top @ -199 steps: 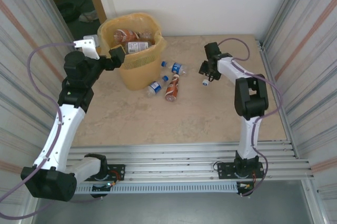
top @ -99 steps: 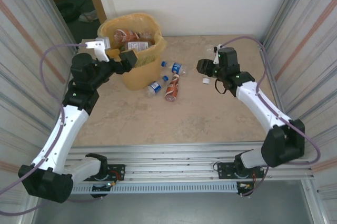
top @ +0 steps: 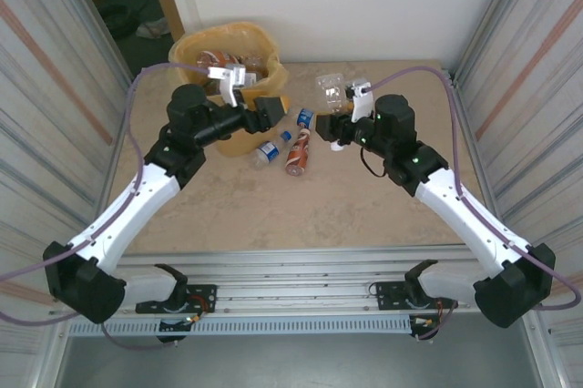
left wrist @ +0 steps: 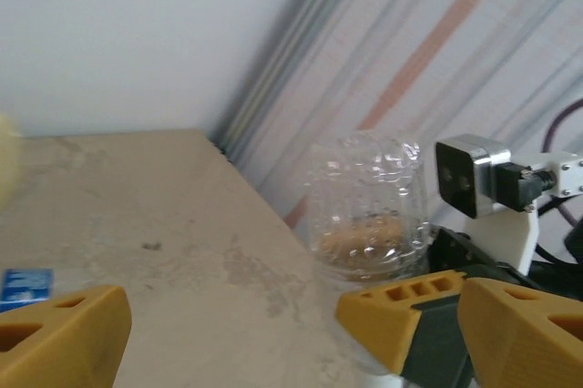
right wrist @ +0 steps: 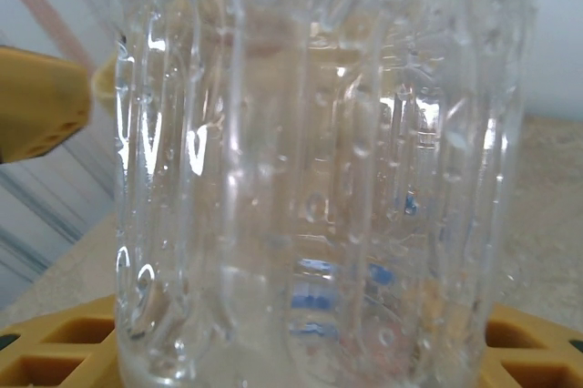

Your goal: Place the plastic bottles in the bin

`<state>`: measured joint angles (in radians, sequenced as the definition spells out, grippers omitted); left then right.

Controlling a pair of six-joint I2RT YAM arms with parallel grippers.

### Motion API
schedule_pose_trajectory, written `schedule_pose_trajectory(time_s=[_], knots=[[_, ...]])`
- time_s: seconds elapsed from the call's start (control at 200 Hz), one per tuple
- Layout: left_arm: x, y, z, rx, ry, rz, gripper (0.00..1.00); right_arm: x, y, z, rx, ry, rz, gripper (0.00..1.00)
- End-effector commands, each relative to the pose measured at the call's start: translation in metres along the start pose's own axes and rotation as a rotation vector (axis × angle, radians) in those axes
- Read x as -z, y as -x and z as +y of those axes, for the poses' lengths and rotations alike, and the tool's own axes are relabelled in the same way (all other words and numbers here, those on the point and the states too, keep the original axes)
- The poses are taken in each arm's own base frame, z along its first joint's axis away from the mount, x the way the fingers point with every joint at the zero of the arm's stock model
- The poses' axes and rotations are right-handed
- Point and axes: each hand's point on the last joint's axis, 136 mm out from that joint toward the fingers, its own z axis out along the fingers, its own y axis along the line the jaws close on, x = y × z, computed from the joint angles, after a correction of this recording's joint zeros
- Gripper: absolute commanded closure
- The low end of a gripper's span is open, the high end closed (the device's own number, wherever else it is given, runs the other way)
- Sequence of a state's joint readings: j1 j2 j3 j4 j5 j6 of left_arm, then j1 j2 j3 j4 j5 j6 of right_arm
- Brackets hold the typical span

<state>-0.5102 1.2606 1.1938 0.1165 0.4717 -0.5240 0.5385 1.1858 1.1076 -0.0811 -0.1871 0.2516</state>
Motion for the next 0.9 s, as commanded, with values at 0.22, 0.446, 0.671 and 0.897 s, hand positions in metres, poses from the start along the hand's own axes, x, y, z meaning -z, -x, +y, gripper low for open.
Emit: schedule_pose_trajectory(time_s=[0.22, 0.446, 0.671, 0.897], knots=[[-0.031, 0.006, -0.052, 0.013, -0.215, 0.030, 0.12, 0.002, 0.014, 0.036, 0.139, 0.081, -0.048, 0.56], [-0.047, 0.000, -0.052, 0.056, -0.250, 0.062, 0.16, -0.005, 0.015, 0.044, 0.172, 0.088, -0.040, 0.56], [-0.058, -0.008, -0.052, 0.078, -0.271, 0.093, 0.24, -0.013, 0.019, 0.050, 0.183, 0.104, -0.043, 0.55], [-0.059, -0.003, -0.047, 0.070, -0.245, 0.068, 0.50, -0.015, 0.017, 0.048, 0.180, 0.094, -0.033, 0.47]])
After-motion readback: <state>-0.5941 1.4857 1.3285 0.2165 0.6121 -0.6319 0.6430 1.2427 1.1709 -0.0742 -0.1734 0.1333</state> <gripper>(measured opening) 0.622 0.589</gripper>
